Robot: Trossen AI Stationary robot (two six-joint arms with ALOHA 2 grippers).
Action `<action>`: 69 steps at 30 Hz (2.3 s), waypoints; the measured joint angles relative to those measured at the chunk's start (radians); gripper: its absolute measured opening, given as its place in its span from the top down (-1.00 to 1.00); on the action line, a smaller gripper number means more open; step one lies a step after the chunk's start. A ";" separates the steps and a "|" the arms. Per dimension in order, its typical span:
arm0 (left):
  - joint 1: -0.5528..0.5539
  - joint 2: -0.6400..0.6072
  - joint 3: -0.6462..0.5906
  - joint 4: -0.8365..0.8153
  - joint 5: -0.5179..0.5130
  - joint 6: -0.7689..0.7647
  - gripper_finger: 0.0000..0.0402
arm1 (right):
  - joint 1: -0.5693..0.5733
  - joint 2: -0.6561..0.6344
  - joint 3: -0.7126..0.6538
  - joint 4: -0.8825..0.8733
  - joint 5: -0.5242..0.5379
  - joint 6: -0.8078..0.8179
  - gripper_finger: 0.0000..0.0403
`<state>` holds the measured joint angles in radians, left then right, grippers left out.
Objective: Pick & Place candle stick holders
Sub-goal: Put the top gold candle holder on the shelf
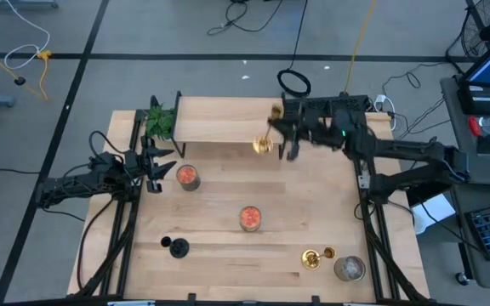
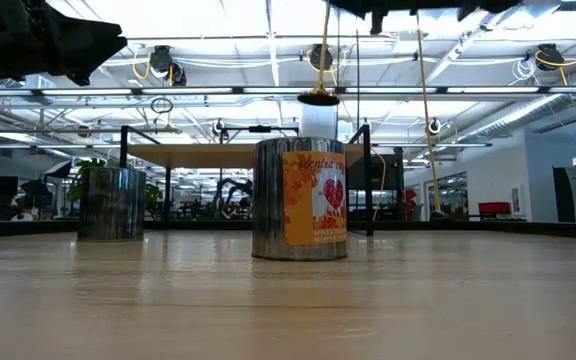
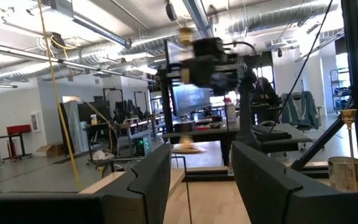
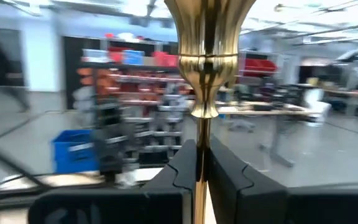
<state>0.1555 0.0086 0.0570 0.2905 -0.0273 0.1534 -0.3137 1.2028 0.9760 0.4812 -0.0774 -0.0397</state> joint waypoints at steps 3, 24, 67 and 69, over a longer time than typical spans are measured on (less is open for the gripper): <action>0.000 0.000 0.000 0.001 0.000 -0.001 0.13 | -0.099 0.051 0.053 -0.022 -0.029 0.001 0.93; 0.000 0.000 0.000 0.007 0.000 0.005 0.13 | -0.451 0.342 0.130 0.130 -0.111 0.138 0.93; 0.000 0.000 0.000 -0.007 -0.001 -0.028 0.13 | -0.375 0.212 0.128 -0.106 -0.072 0.057 0.09; 0.000 0.000 0.000 -0.010 -0.001 -0.028 0.13 | -0.364 0.172 0.128 -0.206 -0.040 0.029 0.09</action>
<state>0.1556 0.0086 0.0570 0.2801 -0.0280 0.1249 -0.6779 1.3744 1.1042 0.2750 -0.1175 -0.0107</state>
